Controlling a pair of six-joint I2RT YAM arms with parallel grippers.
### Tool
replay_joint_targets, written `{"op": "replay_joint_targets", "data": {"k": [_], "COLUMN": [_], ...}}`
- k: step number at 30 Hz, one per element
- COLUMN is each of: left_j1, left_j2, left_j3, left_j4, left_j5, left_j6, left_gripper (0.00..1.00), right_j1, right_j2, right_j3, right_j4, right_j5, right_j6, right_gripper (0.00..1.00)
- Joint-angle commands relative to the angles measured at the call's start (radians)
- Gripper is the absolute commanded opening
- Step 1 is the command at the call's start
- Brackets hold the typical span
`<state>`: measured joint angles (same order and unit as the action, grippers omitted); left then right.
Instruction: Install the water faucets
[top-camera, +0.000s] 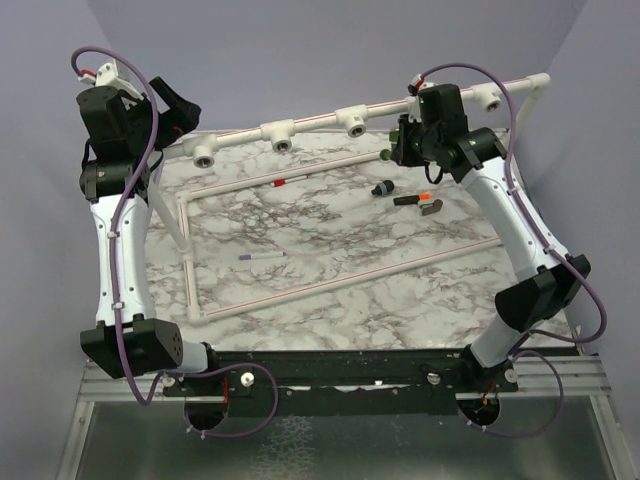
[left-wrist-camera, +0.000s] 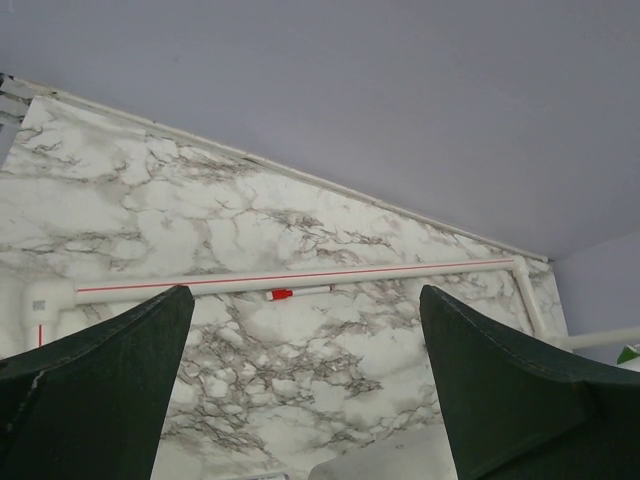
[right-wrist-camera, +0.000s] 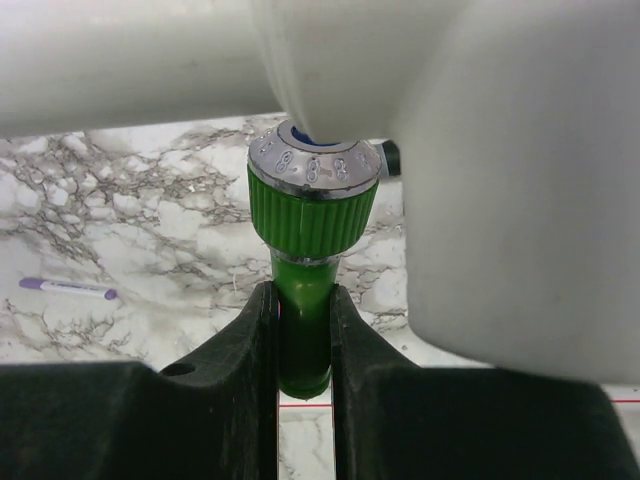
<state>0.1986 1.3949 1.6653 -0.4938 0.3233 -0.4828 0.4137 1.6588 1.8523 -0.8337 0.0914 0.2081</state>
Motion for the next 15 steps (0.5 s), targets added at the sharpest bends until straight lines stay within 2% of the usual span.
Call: {"op": "replay_joint_targets", "data": {"k": [1,7,15], "left_j1": [-0.037,-0.084,-0.146], "left_j2": [-0.033,-0.068,-0.100], "left_j3": [-0.059,-0.115,-0.185], "left_j4": [-0.101,-0.103,-0.134], "left_j5": [-0.021,-0.015,0.055], "left_j6": [-0.013,0.002,0.011], "left_gripper": [0.95,0.95,0.95], "right_j1": [-0.038,-0.118,-0.138], "right_j2": [0.065,0.122,0.160], "right_j3": [0.104,0.164,0.197], "right_j4": [-0.019,-0.021,-0.010], "right_j5": [-0.029,-0.082,-0.080], "right_j6": [-0.017,0.003,0.007], "right_gripper": [0.00,0.00,0.00]}}
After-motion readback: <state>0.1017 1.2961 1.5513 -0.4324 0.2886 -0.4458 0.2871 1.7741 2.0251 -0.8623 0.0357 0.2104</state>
